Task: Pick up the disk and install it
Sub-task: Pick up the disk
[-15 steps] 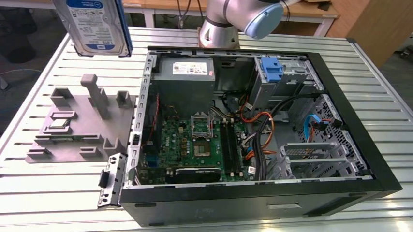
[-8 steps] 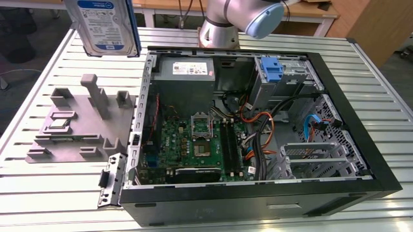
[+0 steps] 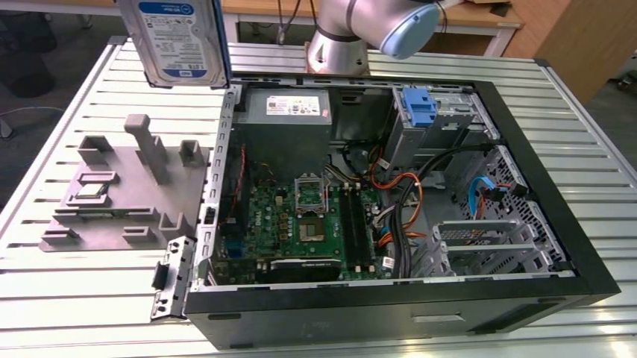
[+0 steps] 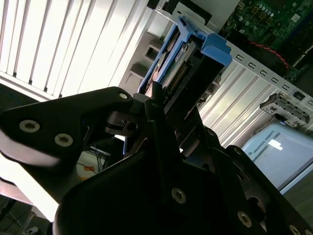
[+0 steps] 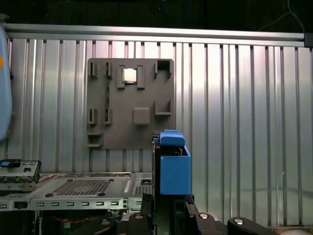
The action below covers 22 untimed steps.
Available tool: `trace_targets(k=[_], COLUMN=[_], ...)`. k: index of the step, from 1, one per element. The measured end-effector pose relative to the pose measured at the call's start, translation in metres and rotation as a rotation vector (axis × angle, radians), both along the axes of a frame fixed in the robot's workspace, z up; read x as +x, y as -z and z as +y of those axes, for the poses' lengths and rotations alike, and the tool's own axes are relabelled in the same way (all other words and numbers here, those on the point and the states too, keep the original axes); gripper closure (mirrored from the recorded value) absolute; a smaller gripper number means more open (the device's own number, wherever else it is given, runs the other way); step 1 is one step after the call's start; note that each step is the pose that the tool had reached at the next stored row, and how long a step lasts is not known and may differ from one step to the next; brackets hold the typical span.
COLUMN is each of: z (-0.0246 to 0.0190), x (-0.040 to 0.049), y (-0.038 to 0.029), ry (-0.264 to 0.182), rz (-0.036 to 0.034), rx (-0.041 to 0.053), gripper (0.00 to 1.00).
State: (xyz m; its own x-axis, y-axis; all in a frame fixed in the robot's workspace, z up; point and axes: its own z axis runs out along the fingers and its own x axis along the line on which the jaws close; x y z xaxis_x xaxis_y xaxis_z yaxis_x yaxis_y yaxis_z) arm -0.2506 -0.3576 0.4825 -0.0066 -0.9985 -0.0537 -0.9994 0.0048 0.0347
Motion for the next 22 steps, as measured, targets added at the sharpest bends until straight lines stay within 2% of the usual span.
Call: trace_targets(k=[12,22], z=[0.0,0.0], x=[0.0271,0.0572], y=[0.0,0.0], ry=[0.0,0.0], rz=[-0.0001,0.0], rx=[0.0,0.0], gripper=[0.65,0.65])
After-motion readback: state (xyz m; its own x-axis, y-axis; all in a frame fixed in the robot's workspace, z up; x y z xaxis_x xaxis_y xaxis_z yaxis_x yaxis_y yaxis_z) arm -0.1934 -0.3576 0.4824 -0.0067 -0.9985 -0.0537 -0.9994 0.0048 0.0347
